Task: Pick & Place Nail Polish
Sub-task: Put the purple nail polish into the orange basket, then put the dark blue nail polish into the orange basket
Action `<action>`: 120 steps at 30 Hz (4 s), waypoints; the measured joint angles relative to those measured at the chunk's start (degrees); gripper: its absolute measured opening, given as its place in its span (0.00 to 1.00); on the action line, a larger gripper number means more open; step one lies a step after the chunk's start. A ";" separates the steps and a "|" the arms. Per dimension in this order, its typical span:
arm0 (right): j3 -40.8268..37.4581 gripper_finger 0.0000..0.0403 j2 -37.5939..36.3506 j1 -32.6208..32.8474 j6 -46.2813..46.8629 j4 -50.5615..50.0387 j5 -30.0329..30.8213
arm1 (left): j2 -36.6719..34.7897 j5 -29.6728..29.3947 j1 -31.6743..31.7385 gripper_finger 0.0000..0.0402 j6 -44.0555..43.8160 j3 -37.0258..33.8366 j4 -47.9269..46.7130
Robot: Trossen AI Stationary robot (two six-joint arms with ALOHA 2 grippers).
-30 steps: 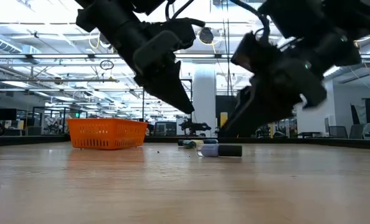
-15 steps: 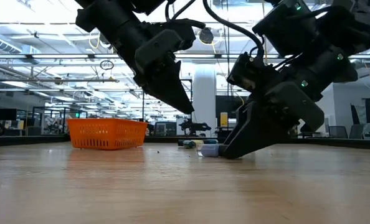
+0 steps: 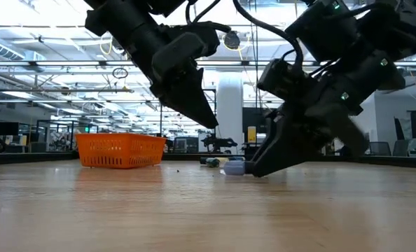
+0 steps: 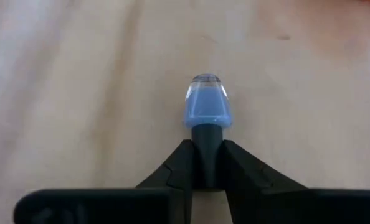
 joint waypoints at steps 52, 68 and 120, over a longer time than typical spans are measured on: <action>0.02 0.12 -6.65 7.29 -30.66 10.78 41.23 | 0.07 4.44 6.11 0.46 -17.07 -0.02 20.06; -0.05 0.12 -6.62 7.69 -32.03 11.86 41.95 | -0.02 5.77 6.11 0.13 -15.82 0.00 20.42; -0.46 0.48 -6.67 1.24 -9.63 5.61 36.51 | -24.00 -25.63 4.56 0.68 -44.98 -30.74 1.00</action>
